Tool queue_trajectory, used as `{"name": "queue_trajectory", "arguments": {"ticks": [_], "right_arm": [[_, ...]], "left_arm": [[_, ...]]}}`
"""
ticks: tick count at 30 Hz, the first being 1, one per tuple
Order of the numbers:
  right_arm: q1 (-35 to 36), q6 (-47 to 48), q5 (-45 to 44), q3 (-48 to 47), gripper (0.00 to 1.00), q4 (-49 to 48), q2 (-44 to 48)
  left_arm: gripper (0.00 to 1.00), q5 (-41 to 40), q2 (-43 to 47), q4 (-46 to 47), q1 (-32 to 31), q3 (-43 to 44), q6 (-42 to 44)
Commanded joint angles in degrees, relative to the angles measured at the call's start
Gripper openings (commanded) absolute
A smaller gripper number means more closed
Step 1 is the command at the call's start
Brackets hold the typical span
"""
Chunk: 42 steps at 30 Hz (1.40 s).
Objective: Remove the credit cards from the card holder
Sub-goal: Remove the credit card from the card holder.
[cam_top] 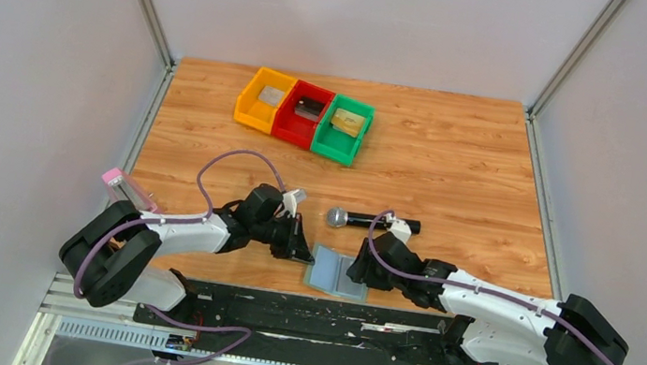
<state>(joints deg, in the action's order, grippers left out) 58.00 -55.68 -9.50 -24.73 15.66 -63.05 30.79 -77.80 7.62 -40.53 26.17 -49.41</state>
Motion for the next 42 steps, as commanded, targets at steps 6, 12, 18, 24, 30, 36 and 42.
{"name": "queue_trajectory", "arguments": {"ticks": [6,12,18,24,30,36,42], "right_arm": [[-0.2,-0.1,0.8,-1.1,0.45,-2.2,-1.6],[-0.2,0.9,1.2,-1.3,0.42,-2.9,0.0],[-0.2,2.6,2.8,-0.9,0.40,-5.0,2.4],[-0.2,1.3,0.3,-1.1,0.41,-1.3,2.7],[-0.2,1.6,0.8,-1.4,0.42,-1.4,3.3],[-0.2,3.5,3.2,-1.3,0.41,-4.7,4.5],[-0.1,3.9,4.6,-1.2,0.43,-6.0,4.0]], "left_arm": [[0.00,-0.7,1.2,3.1,-1.2,-0.6,-1.0],[0.00,-1.1,0.9,3.1,-1.6,-0.5,-1.1],[0.00,-1.3,0.9,3.1,-1.9,-0.5,-1.2],[0.00,-1.9,1.1,2.5,-2.1,-0.6,-1.2],[0.00,-2.5,1.6,1.8,-2.4,-0.8,-1.0],[0.00,-2.9,1.4,1.8,-2.5,-0.9,-1.1],[0.00,-3.1,1.3,1.9,-2.7,-1.0,-1.1]]}}
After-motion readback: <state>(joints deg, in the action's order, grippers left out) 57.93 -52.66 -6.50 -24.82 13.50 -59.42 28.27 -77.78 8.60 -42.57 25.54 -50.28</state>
